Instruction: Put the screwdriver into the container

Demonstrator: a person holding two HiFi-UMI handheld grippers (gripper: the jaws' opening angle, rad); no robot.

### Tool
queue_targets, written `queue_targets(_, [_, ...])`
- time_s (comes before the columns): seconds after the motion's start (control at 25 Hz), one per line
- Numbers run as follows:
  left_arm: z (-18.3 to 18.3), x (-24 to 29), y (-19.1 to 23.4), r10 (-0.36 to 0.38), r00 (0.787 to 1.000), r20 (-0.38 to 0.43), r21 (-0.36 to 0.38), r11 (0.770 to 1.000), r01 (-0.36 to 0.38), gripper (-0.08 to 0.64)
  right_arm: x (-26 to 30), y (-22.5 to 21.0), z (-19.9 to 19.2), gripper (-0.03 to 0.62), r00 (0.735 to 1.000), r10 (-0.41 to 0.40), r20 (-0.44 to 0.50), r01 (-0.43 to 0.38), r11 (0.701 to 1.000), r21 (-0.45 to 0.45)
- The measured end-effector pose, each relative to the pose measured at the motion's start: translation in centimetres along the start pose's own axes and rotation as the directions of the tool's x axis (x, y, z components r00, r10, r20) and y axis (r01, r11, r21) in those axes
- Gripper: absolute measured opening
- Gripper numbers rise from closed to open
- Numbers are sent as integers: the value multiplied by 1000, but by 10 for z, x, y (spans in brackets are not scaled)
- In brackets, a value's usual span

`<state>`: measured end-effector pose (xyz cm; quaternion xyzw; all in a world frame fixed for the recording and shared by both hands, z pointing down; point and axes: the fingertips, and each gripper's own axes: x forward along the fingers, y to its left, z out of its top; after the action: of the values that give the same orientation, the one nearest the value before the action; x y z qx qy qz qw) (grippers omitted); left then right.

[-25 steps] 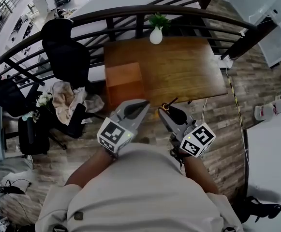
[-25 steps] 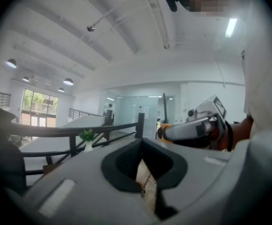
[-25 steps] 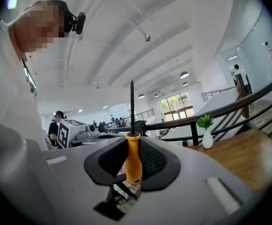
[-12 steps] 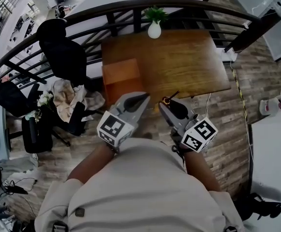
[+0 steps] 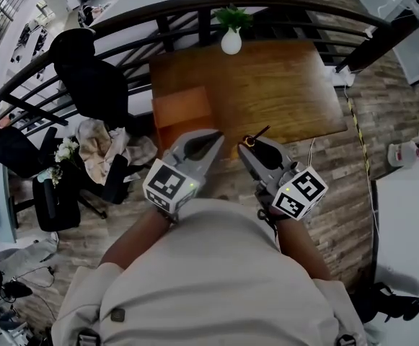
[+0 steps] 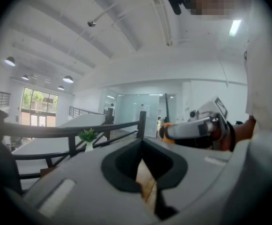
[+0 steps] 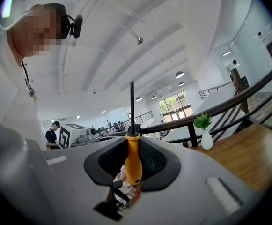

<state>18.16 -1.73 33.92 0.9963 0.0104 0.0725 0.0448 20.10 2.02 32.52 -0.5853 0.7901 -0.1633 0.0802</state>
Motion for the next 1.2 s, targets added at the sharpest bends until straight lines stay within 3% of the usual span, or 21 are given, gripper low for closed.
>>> queue_targets(0.28, [14,-16,61,17,1000,6,11,1000,-17,3,50,-17,17,83,1000,-20,8,20,1000,-8])
queue_targets(0.6, [19,-55,127,61,998,3,24,998,-61,3,122,-13,23,83,1000,11,-11,-11,1000,-23])
queue_targets(0.96, [13,-78,175,161,987,-5,-6,987,-161,3,172,-17,22,83,994,85,-70,-87,996,-23])
queue_targets(1.2, [15,-79,198,260,966,12,-41,965,-259,3,202,-25,25,83,973,188,-135,-192,981,-20])
